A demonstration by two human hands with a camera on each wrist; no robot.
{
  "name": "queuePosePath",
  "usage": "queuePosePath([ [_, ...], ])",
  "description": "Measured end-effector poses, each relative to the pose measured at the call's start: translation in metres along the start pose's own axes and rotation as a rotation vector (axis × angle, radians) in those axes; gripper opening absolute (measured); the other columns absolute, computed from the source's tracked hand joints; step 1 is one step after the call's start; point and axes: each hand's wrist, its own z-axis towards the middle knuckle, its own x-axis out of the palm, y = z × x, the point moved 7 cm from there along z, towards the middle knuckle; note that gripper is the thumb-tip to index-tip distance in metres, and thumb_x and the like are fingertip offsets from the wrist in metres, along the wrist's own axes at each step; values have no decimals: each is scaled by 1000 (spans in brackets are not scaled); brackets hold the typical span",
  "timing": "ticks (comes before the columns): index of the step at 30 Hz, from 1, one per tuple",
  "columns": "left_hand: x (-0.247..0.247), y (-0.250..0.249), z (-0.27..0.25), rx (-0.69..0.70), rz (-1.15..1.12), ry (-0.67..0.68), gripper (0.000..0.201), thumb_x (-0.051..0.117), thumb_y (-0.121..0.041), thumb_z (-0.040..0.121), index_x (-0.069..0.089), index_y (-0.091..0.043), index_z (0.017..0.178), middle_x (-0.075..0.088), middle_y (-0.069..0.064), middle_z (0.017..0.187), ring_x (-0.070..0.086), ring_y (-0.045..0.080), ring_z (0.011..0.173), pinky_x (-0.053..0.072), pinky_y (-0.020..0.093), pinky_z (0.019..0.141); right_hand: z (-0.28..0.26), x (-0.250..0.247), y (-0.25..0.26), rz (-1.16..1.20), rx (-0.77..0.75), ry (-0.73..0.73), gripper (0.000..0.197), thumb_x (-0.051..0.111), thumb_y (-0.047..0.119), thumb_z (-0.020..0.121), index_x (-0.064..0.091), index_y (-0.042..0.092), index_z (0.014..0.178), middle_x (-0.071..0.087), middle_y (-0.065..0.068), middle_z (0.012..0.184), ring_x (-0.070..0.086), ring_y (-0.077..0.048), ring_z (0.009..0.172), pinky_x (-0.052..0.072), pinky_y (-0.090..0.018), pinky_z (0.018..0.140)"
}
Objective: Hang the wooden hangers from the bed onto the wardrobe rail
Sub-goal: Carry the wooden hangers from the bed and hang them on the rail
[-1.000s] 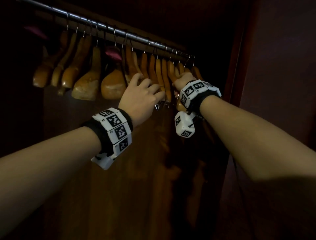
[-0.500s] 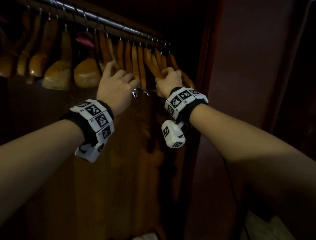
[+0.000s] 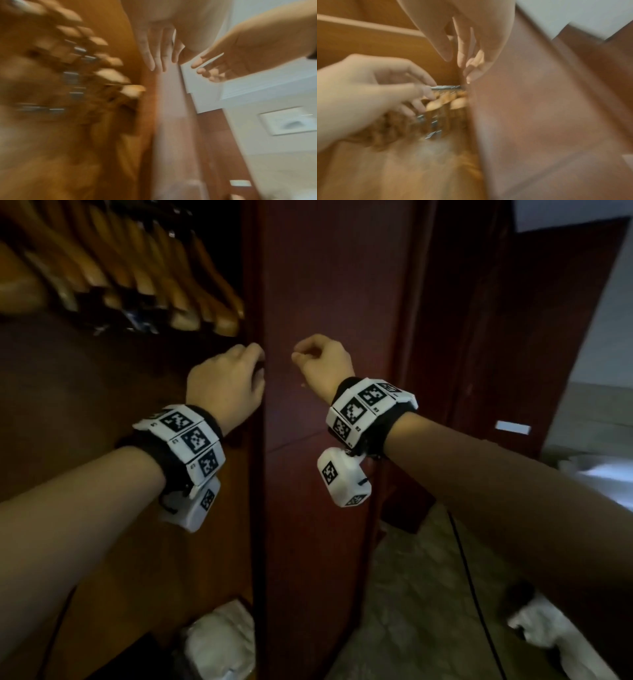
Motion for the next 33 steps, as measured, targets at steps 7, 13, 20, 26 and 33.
queuePosePath([
  [7, 44, -210, 18, 37, -384, 75, 19, 50, -25, 90, 57, -17, 106, 66, 2, 97, 61, 32, 90, 47, 40, 72, -70, -213, -109, -134, 187, -147, 20, 58, 16, 85, 57, 26, 67, 60, 5, 71, 64, -22, 78, 55, -42, 82],
  [13, 110, -456, -8, 64, -727, 313, 19, 52, -24, 92, 58, -17, 108, 67, -1, 96, 61, 25, 92, 47, 36, 77, -182, -439, -237, -259, 489, -310, 21, 55, 20, 86, 55, 26, 66, 63, -3, 80, 66, -32, 90, 55, -46, 83],
  [20, 164, -730, -55, 114, -1037, 631, 16, 55, -22, 89, 60, -16, 102, 69, 5, 96, 64, 27, 92, 51, 38, 84, -351, -690, -344, -401, 822, -671, 25, 49, 17, 85, 54, 19, 60, 63, -13, 77, 65, -39, 88, 54, -50, 83],
  [26, 230, -908, -94, 111, -1197, 906, 0, 54, -22, 80, 54, -22, 80, 68, 13, 97, 64, 34, 91, 52, 41, 86, -480, -832, -404, -460, 1063, -881, 31, 50, 15, 88, 56, 17, 58, 63, -18, 68, 61, -35, 69, 53, -42, 71],
  [33, 318, -1068, -109, 61, -1286, 1137, 10, 52, -15, 79, 53, -22, 72, 68, 9, 80, 68, 30, 73, 57, 42, 75, -511, -942, -489, -450, 1217, -1006, 12, 49, 10, 89, 59, 10, 82, 57, -9, 63, 53, -22, 53, 54, -39, 76],
])
